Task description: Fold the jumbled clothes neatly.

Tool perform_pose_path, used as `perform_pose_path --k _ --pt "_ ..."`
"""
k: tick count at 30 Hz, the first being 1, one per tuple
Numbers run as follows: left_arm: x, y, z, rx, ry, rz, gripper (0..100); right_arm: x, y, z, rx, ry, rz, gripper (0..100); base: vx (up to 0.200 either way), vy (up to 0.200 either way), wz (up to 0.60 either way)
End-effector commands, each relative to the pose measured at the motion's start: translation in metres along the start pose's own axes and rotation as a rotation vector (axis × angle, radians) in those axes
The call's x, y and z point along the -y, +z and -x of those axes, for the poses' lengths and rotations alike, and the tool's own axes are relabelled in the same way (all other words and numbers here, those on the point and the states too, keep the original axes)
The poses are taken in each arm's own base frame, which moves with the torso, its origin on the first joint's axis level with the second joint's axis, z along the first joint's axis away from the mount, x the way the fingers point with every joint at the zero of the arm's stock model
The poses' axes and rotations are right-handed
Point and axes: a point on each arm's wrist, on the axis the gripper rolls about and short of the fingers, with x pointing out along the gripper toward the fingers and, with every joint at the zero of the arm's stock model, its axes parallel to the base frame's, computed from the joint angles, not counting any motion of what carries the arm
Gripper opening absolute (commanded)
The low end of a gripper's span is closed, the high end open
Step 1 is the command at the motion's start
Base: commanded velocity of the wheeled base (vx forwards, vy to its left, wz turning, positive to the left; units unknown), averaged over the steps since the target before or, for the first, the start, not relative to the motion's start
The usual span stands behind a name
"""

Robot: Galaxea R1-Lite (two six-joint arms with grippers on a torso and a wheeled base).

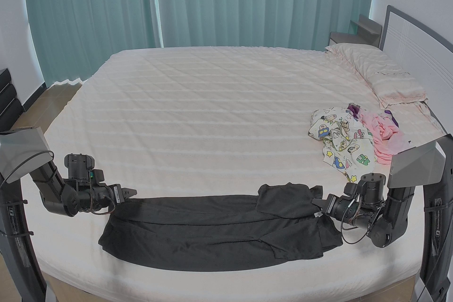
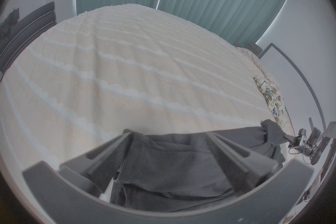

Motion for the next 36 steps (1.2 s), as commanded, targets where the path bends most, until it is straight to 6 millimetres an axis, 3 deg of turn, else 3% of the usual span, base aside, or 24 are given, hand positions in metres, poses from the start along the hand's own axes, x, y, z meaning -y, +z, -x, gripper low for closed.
perform_pose_path --k 1,12,17,21,27,36 --pt "-0.006 -0.008 -0.004 -0.028 0.021 0.006 0 0.000 -0.001 -0.001 -0.005 -0.001 0.000 0 0.000 0.000 0.00" --pt "-0.017 -0.009 0.010 -0.011 0.080 0.027 0 0.000 -0.001 -0.001 -0.005 -0.001 0.000 0 0.000 0.000 0.00" --pt "-0.020 -0.010 0.033 0.002 0.089 0.041 0 0.001 -0.002 -0.001 -0.007 -0.002 0.001 0 0.000 0.000 0.00" --pt "-0.017 -0.023 0.052 -0.029 0.078 0.056 0 0.001 -0.002 0.000 -0.009 -0.003 0.001 0 0.000 0.000 0.00" --pt "-0.022 -0.036 0.056 -0.051 0.080 0.073 0 0.004 -0.008 0.001 -0.030 -0.017 0.026 0 0.000 0.000 0.00" --pt "-0.042 -0.058 0.034 -0.061 0.104 0.098 0 0.007 -0.009 0.006 -0.038 -0.029 0.054 0 0.000 0.000 0.00"
